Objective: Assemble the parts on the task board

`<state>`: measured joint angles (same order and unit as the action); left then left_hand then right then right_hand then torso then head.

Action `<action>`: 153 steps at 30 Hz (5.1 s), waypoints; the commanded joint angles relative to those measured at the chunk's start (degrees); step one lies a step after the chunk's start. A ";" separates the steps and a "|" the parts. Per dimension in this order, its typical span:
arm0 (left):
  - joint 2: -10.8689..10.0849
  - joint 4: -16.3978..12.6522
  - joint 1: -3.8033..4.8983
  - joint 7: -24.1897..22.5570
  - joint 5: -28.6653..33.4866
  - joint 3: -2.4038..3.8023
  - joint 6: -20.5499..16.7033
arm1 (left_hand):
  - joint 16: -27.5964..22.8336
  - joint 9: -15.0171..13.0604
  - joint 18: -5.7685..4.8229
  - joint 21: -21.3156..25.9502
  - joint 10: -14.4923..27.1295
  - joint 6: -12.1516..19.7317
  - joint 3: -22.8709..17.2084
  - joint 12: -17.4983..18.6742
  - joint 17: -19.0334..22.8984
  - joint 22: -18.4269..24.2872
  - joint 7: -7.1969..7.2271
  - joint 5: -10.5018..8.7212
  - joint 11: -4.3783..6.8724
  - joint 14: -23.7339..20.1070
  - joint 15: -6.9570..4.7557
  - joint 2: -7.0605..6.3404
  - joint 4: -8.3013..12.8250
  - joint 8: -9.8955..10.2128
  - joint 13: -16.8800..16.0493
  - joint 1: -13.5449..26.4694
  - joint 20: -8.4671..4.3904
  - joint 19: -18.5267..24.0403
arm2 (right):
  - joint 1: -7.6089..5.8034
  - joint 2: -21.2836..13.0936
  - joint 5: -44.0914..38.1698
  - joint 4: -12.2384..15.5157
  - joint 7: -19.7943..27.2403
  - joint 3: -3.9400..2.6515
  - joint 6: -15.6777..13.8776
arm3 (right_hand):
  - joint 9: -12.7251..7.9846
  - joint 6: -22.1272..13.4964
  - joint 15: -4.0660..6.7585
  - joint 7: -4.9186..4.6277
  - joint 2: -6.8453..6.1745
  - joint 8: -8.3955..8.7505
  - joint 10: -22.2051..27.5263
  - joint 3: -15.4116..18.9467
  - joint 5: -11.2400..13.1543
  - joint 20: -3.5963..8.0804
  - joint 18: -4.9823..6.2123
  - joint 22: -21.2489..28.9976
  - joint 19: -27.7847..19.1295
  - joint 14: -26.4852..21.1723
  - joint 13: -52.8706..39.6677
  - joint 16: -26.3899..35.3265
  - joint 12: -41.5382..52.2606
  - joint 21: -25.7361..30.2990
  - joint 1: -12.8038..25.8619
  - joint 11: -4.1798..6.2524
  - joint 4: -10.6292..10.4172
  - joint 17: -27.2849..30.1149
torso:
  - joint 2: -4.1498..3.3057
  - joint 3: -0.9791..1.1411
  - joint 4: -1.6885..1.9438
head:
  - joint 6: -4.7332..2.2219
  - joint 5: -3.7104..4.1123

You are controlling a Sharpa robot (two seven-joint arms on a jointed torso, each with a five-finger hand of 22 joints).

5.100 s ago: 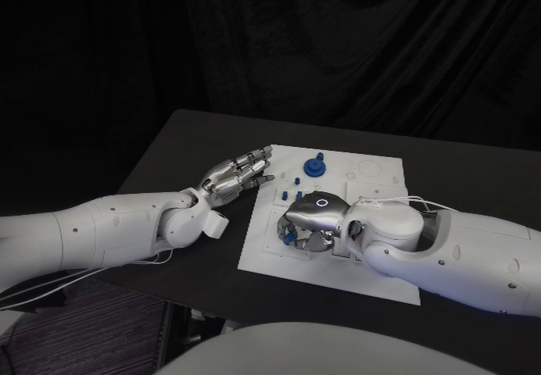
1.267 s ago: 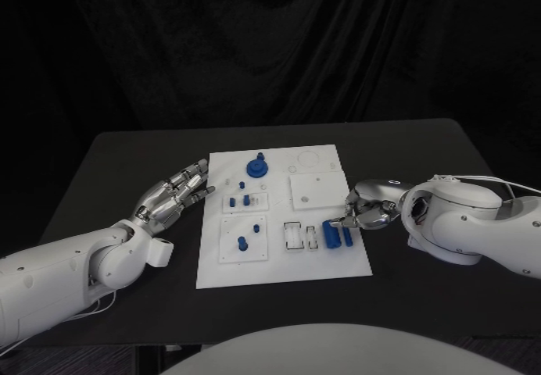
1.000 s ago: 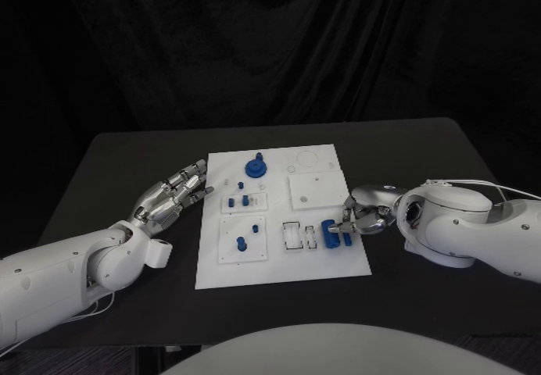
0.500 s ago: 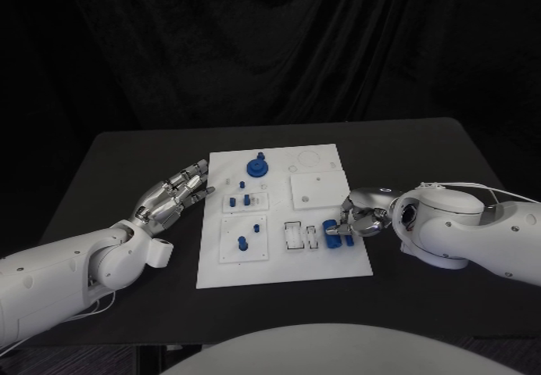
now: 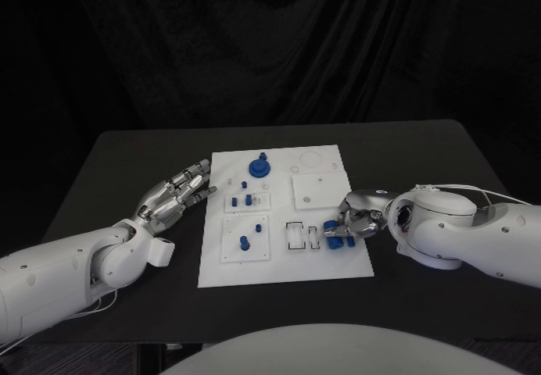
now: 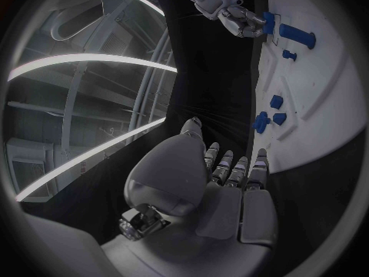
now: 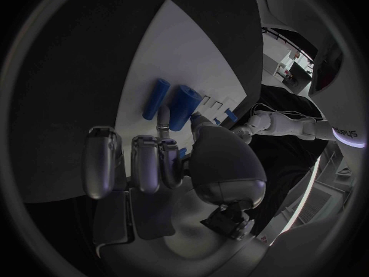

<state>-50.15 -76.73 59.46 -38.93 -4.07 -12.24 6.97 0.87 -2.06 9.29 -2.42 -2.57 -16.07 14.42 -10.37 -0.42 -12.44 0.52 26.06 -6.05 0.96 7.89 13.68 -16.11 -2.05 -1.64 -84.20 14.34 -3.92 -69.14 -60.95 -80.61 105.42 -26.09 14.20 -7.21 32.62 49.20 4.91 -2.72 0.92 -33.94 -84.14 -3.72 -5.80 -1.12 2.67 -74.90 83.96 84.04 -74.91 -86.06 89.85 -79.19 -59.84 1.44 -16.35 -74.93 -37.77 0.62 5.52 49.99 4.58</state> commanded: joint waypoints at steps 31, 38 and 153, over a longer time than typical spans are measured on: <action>-0.04 0.00 -0.45 -2.10 -0.02 0.05 1.43 | 0.01 0.02 0.93 0.06 0.00 0.47 -0.41 0.12 0.03 0.07 -0.52 0.69 -0.40 -0.14 0.48 0.15 0.75 -0.01 0.02 -0.99 0.36 -0.11 | 1.77 4.64 20.65 -4.77 -0.22 -0.02 3.26 | -1.37 -3.58 -1.22 -1.99 -1.14 5.75 -5.86 -9.83 -30.56 -1.27 -0.09 -11.68 2.21 4.08 -15.09 0.50 0.15 0.06 -9.55 -1.70 11.14 -5.03 | -0.04 0.01 0.00 | 0.01 -0.88; -0.14 -0.01 -0.56 -2.03 -0.02 0.05 1.45 | 0.02 0.02 0.93 0.05 0.04 0.50 -0.49 0.18 0.02 0.08 -0.59 0.77 -0.40 -0.13 0.58 0.20 0.85 -0.01 0.03 -1.12 0.41 -0.12 | 1.62 3.44 29.49 -3.79 1.14 -0.03 -0.75 | 2.91 -6.94 -1.30 -2.11 -1.35 0.53 -5.86 -14.42 -41.54 -1.43 -0.06 -11.65 2.13 4.10 -15.09 0.36 0.15 -0.01 -6.61 -1.79 12.87 -5.19 | 0.06 -0.05 -0.05 | 0.01 -1.37; 0.35 0.87 -1.43 -2.19 -0.02 0.05 1.59 | -0.03 0.04 0.91 0.04 0.39 0.77 -0.80 0.60 0.04 0.26 -1.04 1.02 -0.04 -0.23 1.00 0.32 1.34 0.02 0.08 -1.56 0.60 -0.14 | -1.94 7.67 42.69 -5.89 3.21 -0.02 3.35 | -1.67 -14.87 -2.45 -3.28 -1.39 -5.20 -5.86 -0.75 -1.73 -2.59 1.51 -9.54 -0.56 3.46 -15.09 1.39 0.15 7.45 4.07 -3.02 1.02 -2.62 | 0.00 0.04 -0.07 | 0.01 -4.06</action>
<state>-49.88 -75.79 58.10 -38.93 -4.11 -12.24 7.93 0.87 -2.03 9.29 -2.42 -2.36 -15.26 13.72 -10.14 -0.39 -12.27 -0.30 26.76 -6.25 0.75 8.51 14.13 -15.09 -2.05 -1.63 -85.10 14.56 -4.14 -71.23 -53.09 -37.40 99.30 -24.37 14.18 -3.79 30.97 34.36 2.49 -6.51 -0.48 -38.84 -84.03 -4.88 -7.70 -3.80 3.57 -74.90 83.13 84.00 -74.92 -84.30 89.85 -71.38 -56.41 -1.54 -15.20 -74.91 -37.72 0.66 5.43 49.99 0.55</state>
